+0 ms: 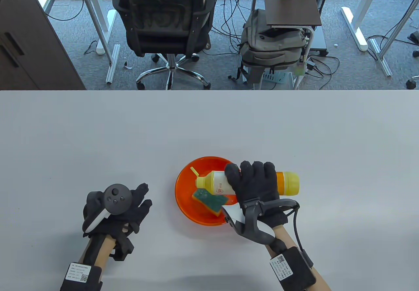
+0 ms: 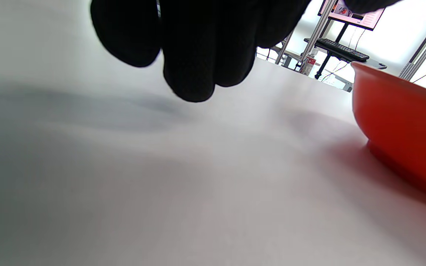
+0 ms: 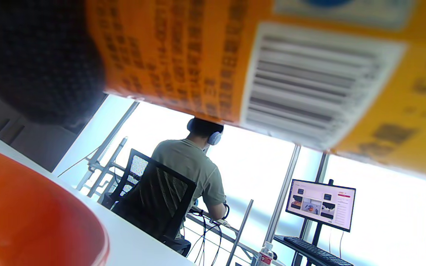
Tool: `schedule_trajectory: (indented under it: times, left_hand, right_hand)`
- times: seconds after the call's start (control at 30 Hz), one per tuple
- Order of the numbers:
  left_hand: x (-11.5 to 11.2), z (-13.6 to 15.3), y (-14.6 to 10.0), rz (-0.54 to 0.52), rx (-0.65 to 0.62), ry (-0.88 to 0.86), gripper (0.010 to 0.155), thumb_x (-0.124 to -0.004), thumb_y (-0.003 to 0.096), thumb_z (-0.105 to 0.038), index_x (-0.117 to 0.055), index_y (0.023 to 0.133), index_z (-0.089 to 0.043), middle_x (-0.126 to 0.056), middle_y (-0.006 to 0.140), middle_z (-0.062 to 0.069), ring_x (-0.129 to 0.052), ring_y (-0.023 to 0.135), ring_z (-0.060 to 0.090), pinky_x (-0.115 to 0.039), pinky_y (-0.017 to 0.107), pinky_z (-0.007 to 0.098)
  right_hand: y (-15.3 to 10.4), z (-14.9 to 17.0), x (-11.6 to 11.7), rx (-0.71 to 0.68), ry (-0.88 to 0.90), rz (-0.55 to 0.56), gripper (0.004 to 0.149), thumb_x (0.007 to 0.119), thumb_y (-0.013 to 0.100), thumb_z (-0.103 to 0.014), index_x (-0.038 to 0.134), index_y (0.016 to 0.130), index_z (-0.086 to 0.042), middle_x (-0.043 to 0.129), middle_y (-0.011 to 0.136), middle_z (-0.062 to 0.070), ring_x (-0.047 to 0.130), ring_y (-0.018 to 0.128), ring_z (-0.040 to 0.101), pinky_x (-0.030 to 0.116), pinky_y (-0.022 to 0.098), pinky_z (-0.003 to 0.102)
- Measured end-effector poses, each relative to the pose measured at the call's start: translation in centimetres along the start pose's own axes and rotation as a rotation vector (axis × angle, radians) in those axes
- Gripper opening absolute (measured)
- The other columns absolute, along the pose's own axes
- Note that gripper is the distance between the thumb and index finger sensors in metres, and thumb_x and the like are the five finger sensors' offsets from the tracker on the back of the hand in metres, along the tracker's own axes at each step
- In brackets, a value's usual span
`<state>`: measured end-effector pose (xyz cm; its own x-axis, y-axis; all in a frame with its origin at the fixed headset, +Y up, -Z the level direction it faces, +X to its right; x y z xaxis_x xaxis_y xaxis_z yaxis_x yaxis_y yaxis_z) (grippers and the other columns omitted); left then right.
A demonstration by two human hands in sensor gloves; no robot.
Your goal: Squeeze dish soap on sponge and spread
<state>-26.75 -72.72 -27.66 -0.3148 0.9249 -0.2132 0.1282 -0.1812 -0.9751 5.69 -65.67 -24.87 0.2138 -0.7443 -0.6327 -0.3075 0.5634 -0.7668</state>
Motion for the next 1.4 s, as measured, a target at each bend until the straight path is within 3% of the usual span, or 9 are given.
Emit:
schedule_trajectory:
  times: [0.6, 1.4]
  left_hand:
    - [0.1, 0.1, 0.0, 0.001, -0.010, -0.017, 0.068, -0.067, 0.0420, -0.057, -0.070, 0.101, -0.024, -0.090, 0.095, 0.006, -0.100, 0.077, 0.032, -0.080, 0.062, 0.054]
    - [-0.2, -0.2, 0.0, 0.014, -0.010, -0.010, 0.068, -0.067, 0.0419, -0.057, -0.070, 0.101, -0.024, -0.089, 0.095, 0.006, -0.100, 0.077, 0.031, -0.080, 0.062, 0.054]
  right_hand:
    - [0.1, -3.7, 0.0, -0.084, 0.026, -0.015, 0.073, 0.103, 0.026, -0.043, 0.069, 0.090, -0.049, 0.086, 0.089, -0.005, 0.092, 0.080, 0.029, 0.069, 0.069, 0.055]
    - [0.0, -1.4, 0.9, -0.022, 0.030, -0.048, 0.065, 0.105, 0.024, -0.039, 0.079, 0.084, -0.047, 0.091, 0.084, -0.010, 0.095, 0.077, 0.026, 0.072, 0.069, 0.051]
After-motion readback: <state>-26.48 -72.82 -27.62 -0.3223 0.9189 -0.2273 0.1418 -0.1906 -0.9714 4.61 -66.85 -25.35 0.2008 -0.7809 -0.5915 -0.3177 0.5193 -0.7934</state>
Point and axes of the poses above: the tracker on the back of each hand, its own z axis roughly to the little-finger side, its own y axis roughly from the wrist to the fingertips, x = y × z, the point moved 2 cm from there along y, roughly from the wrist to the fingertips
